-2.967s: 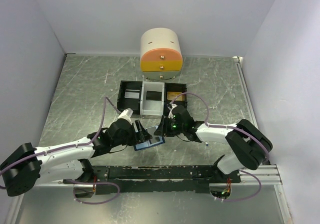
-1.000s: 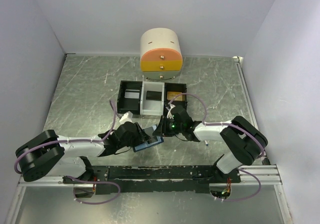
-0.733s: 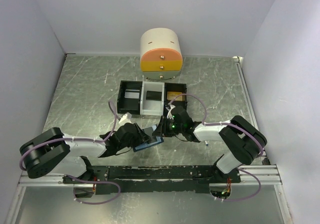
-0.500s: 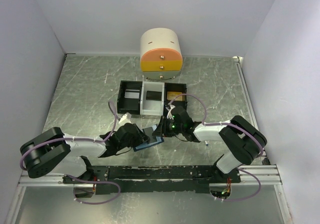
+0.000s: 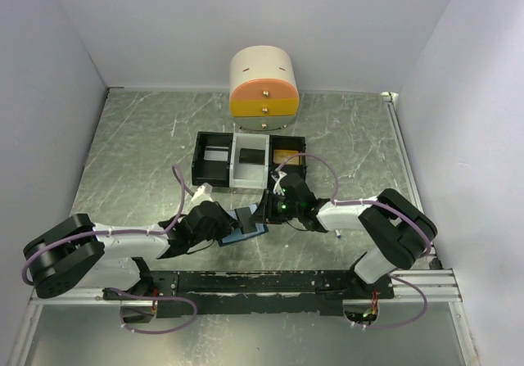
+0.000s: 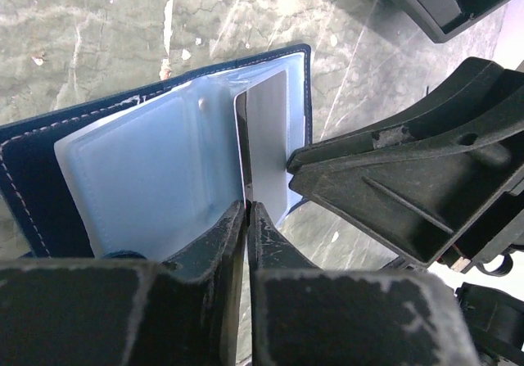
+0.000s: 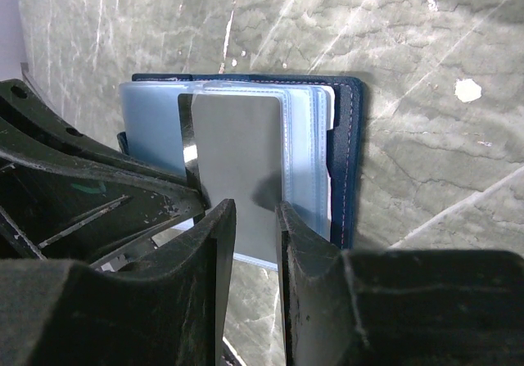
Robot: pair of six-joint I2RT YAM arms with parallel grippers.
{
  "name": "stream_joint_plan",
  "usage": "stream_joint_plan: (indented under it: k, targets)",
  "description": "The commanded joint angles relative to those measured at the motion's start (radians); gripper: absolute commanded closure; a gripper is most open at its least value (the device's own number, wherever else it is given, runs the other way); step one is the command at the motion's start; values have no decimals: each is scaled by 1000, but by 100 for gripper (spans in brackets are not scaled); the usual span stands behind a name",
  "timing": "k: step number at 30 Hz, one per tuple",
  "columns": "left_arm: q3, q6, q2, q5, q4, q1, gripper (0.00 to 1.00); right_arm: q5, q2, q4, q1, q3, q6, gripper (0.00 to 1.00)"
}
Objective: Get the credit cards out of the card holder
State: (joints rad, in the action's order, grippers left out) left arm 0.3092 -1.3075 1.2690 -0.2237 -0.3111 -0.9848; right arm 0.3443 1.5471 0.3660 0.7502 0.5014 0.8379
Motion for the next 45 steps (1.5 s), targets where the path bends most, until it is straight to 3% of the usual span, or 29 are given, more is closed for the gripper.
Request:
stream_joint_plan:
  k: [1, 5, 16, 25, 33, 38, 45]
  targets:
    - [-11, 8, -17, -24, -3, -6, 87, -22, 21, -70, 3, 5, -13, 73]
    - [-16, 5, -15, -20, -9, -7, 93, -25, 15, -78, 4, 8, -14, 73]
    - [-21, 3, -77, -41, 109, -6, 93, -50, 4, -98, 3, 6, -18, 73]
    - [-39, 2, -110, -49, 122, -6, 87, -23, -7, -103, 3, 30, -39, 72]
    - [-8, 18, -64, -34, 117, -6, 85, -25, -76, -243, 3, 161, -185, 71]
    - [5, 20, -62, -37, 130, -6, 85, 80, -13, -192, 5, 182, -156, 71]
    - [0, 21, -78, -37, 128, -7, 79, 69, 85, -172, 5, 163, -127, 71]
